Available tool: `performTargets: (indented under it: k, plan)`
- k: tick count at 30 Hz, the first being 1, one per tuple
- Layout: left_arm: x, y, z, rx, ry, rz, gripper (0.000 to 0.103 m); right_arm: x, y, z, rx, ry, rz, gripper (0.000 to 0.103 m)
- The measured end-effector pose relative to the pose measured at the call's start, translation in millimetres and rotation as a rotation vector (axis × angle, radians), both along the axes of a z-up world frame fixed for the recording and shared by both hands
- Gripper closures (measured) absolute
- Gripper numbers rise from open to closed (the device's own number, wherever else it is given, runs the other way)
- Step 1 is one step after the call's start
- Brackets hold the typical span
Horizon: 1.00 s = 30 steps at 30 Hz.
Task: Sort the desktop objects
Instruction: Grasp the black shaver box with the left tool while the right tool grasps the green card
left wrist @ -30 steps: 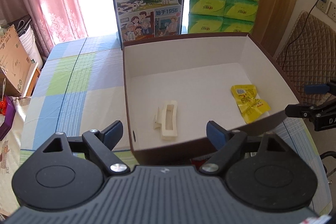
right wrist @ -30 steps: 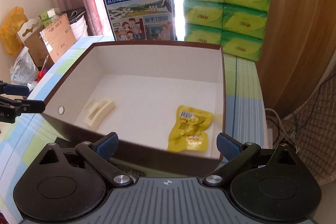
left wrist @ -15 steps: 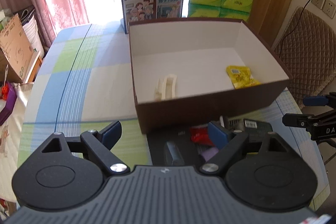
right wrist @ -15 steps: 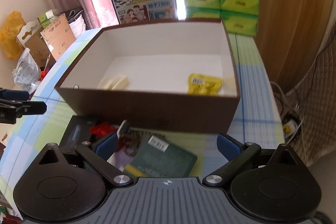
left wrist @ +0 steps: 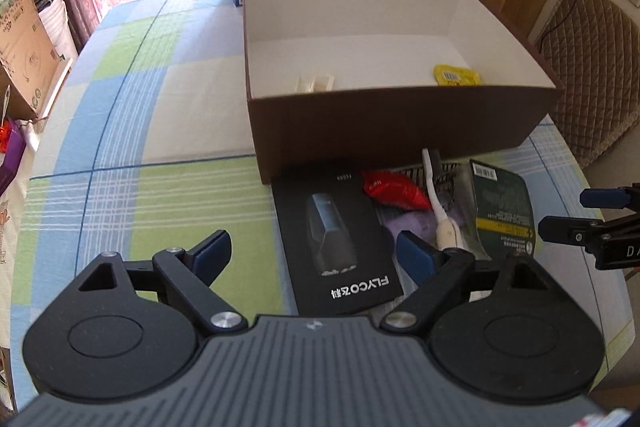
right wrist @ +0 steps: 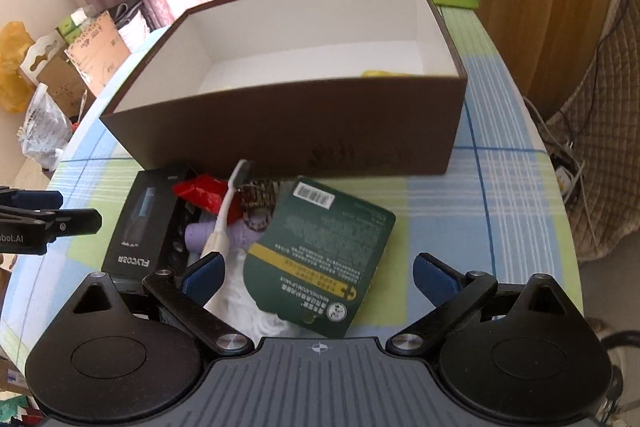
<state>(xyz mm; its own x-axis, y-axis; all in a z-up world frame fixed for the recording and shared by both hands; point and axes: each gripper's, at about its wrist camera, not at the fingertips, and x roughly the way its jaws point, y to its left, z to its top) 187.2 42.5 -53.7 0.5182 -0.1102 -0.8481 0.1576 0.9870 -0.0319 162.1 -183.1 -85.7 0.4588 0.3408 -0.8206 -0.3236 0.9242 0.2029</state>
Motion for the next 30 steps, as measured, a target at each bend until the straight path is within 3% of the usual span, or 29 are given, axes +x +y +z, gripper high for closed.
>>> performTargets:
  k: [30]
  plan:
    - [58, -29, -72, 0.089, 0.088, -0.031, 0.012, 22, -10, -22, 0.014, 0.057, -0.131, 0.005]
